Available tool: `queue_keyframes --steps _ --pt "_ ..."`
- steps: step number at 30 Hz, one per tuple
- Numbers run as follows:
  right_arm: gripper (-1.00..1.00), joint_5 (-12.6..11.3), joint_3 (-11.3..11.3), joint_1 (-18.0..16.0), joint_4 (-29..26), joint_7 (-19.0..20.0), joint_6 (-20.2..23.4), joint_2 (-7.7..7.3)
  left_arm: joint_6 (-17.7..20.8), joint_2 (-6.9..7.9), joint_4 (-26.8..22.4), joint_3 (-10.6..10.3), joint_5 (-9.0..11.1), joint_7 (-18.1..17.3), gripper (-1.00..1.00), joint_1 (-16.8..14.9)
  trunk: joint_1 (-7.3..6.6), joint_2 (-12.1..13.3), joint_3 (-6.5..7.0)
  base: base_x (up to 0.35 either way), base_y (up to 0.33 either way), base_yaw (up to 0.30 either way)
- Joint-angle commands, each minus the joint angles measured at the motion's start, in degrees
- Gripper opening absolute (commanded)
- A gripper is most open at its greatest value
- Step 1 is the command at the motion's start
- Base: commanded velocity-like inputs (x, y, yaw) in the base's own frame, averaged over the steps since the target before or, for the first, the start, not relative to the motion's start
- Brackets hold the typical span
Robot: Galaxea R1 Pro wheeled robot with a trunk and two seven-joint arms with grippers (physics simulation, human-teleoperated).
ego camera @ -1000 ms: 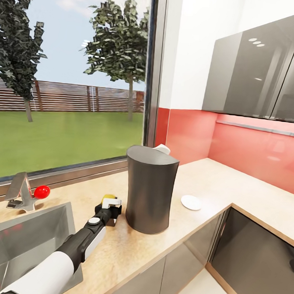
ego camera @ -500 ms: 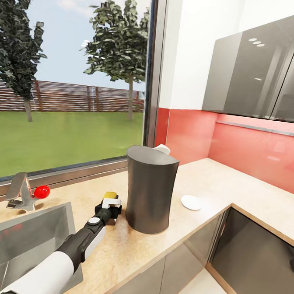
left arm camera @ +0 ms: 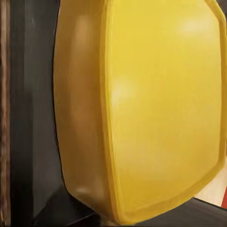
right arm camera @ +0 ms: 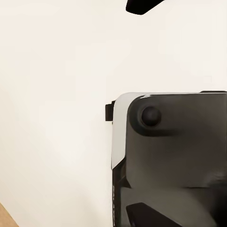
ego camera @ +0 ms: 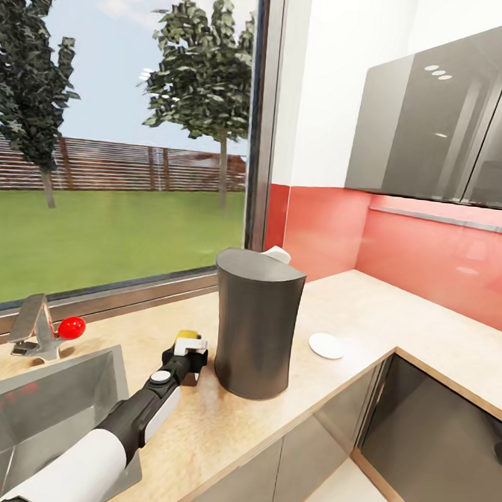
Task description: Set up a coffee station on the kitchen countertop: keep the coffee maker on the countertop, move the bottle of coffee from the kitchen shelf to the counter next to the coffee maker, place a paper coffee filter on top of the coffee maker, put the saucer next to the coffee maker with the coffee cup on the saucer, and place the electric kettle next to the coffee maker.
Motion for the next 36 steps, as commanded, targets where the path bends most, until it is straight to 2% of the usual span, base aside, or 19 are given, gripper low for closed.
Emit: queue_keyframes --steps 1,10,32,36 --pt "1.00 0.48 -0.47 -0.04 0.03 -0.08 -0.22 0.02 0.24 0.05 -0.12 -0.35 0.53 0.50 1.00 -0.05 0.02 -0.10 -0.12 0.000 0.000 0.000" --pt "1.00 0.48 -0.49 -0.05 0.07 -0.08 -0.25 0.02 0.24 0.04 -0.20 -0.34 0.50 0.50 1.00 -0.05 0.02 -0.10 -0.12 -0.100 0.000 0.000" --pt "1.00 0.40 -0.56 -0.07 -0.02 -0.17 -0.26 -0.07 0.24 0.13 0.03 -0.34 0.57 0.50 1.00 0.05 0.02 -0.10 -0.12 -0.334 -0.019 0.000" --pt "1.00 0.39 -0.56 -0.07 -0.07 -0.17 -0.26 0.00 0.00 0.03 -0.24 -0.40 0.58 0.50 1.00 1.99 0.02 -0.10 -0.12 -0.322 -0.152 0.000"
